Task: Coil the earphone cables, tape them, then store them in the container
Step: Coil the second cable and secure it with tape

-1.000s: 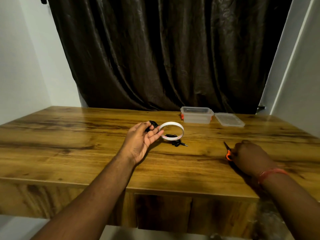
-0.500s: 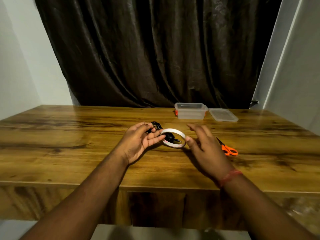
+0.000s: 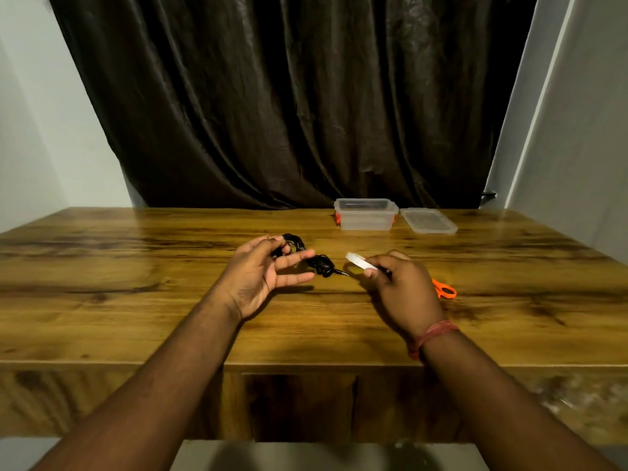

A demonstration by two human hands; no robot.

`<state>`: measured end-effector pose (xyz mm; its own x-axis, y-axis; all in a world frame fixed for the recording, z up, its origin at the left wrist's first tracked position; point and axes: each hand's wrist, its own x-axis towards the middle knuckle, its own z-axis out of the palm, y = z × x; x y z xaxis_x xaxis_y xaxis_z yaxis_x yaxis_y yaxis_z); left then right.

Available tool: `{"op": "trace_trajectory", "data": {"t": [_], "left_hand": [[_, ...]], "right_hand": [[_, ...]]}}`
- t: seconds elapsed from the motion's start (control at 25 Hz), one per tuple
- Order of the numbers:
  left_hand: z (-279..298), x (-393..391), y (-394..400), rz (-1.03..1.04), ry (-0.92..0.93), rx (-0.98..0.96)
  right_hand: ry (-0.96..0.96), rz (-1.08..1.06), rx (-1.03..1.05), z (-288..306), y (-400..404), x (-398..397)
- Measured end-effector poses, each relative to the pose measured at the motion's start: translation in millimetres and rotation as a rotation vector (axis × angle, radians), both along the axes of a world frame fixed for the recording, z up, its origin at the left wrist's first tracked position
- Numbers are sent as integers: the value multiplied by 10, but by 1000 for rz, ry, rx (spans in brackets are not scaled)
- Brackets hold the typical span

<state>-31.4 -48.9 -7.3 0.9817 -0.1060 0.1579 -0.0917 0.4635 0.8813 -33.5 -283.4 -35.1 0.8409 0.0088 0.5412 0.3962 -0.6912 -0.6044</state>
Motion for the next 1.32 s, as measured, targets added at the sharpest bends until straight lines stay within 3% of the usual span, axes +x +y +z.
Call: {"op": "trace_trajectory", "data": {"t": [0.12,0.28,0.92,1.08,1.16,1.32], "left_hand": [[-9,-11,4,45,8,81],[-18,-23,2,50,28,131],[-15,-26,-9,10,32,167],[-13,-27,-16,-33,26,182],[-12,-27,-25,-67,12,176],[-59,-6,-37,-98,-20,256]], "right_hand": [[94,-175,-117,-40,-76,74],[144,-236,-171,-57,-67,91],[174,-247,-93,-53,-37,58],[-40,17,-70,76,120,-11],[-10,214,-11,159,276,22],[168,523,399,175,545,186]]}}
